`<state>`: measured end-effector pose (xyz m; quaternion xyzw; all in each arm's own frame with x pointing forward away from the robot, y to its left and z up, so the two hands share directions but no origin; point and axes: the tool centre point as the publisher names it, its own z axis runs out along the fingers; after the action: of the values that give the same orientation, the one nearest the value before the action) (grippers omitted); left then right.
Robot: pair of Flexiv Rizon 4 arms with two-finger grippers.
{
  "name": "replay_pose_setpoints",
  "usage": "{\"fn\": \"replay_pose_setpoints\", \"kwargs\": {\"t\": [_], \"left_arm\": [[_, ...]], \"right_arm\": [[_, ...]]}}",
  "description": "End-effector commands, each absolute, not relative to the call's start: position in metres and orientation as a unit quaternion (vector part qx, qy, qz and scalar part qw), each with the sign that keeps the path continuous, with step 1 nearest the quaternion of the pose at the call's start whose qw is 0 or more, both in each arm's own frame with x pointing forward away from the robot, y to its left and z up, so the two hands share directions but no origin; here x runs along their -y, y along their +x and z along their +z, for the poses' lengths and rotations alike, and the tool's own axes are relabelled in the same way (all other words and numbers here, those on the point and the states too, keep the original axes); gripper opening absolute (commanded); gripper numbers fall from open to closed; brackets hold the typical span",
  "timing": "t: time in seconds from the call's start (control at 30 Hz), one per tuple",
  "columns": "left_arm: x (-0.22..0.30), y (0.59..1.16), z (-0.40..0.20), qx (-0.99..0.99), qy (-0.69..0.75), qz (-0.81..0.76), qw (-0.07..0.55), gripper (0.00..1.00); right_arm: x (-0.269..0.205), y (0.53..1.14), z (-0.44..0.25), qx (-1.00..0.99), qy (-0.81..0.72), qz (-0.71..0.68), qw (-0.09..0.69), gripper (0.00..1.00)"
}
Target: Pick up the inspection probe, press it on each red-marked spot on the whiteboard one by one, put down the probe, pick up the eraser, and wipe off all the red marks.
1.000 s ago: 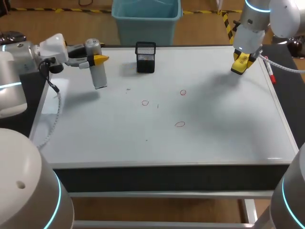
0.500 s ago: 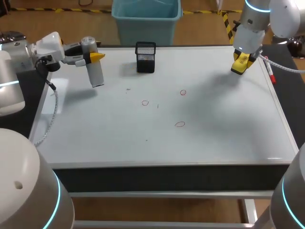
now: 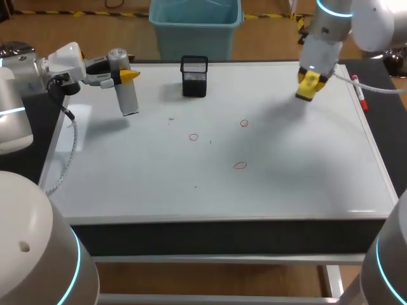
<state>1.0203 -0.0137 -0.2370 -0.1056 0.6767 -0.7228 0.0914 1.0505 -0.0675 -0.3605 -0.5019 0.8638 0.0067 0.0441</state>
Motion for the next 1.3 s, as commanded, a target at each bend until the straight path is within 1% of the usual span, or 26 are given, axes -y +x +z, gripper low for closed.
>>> {"fn": "replay_pose_setpoints", "kwargs": {"t": [0.03,0.4,0.63,0.8,1.03,1.3], "left_arm": [[0.014,1.021,-0.236,-0.677,-0.105,-0.723,0.09,0.0],[0.014,1.021,-0.236,-0.677,-0.105,-0.723,0.09,0.0],[0.014,1.021,-0.236,-0.677,-0.105,-0.723,0.09,0.0],[0.014,1.021,-0.236,-0.677,-0.105,-0.723,0.09,0.0],[0.014,1.021,-0.236,-0.677,-0.105,-0.723,0.09,0.0],[0.014,1.021,-0.236,-0.677,-0.105,-0.723,0.09,0.0]], "right_arm": [[0.034,0.99,-0.343,-0.834,-0.548,-0.007,0.066,0.0],[-0.069,0.938,-0.335,-0.766,-0.638,0.004,0.081,0.0],[-0.138,0.904,-0.343,-0.72,-0.691,0.011,0.063,0.0],[-0.179,0.89,-0.354,-0.699,-0.713,0.015,0.045,0.0],[-0.222,0.891,-0.368,-0.685,-0.728,0.022,0.021,0.0],[-0.254,0.898,-0.374,-0.683,-0.729,0.032,0.014,0.0]]}}
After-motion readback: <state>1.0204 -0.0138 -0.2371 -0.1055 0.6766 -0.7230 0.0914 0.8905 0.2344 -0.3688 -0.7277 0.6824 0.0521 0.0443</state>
